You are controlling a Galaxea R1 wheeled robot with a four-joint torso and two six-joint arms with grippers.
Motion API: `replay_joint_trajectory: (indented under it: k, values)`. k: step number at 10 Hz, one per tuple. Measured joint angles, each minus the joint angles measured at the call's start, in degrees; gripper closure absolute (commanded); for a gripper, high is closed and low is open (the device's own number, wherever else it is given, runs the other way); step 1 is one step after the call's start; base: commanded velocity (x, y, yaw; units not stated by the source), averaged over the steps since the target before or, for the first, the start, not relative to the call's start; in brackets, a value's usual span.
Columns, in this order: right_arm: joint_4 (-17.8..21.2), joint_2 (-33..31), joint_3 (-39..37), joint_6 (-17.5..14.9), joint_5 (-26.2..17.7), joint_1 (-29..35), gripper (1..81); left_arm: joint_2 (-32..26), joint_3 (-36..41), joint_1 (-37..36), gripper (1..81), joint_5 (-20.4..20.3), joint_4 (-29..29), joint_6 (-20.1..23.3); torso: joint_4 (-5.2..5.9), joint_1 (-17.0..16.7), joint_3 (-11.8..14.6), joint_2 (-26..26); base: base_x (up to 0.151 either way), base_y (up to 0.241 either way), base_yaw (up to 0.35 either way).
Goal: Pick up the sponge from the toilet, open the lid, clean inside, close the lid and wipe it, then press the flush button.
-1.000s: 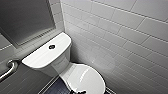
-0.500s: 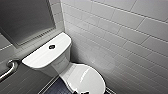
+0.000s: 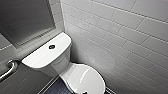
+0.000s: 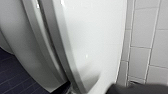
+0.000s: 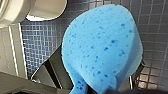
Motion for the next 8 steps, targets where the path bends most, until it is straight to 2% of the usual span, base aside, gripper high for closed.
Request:
replay_joint_trajectory:
  k: [3,7,8]
  values:
    - [0.0,0.0,0.1,0.0,1.8,0.0,81.1,1.4,-3.2,0.9,1.0,-3.3,1.6,-0.4,0.0,0.0,0.0,0.0,0.0,0.0,0.0]
    - [0.0,0.1,0.1,0.0,1.8,0.0,81.1,4.2,-8.4,2.4,1.0,-9.0,4.4,-0.5,0.0,0.0,0.0,0.0,0.0,0.0,0.0]
    - [0.0,0.1,0.1,0.0,1.8,0.0,81.1,4.4,-8.8,2.5,1.0,-9.4,4.4,-0.5,0.0,0.0,0.0,0.0,0.0,0.0,0.0]
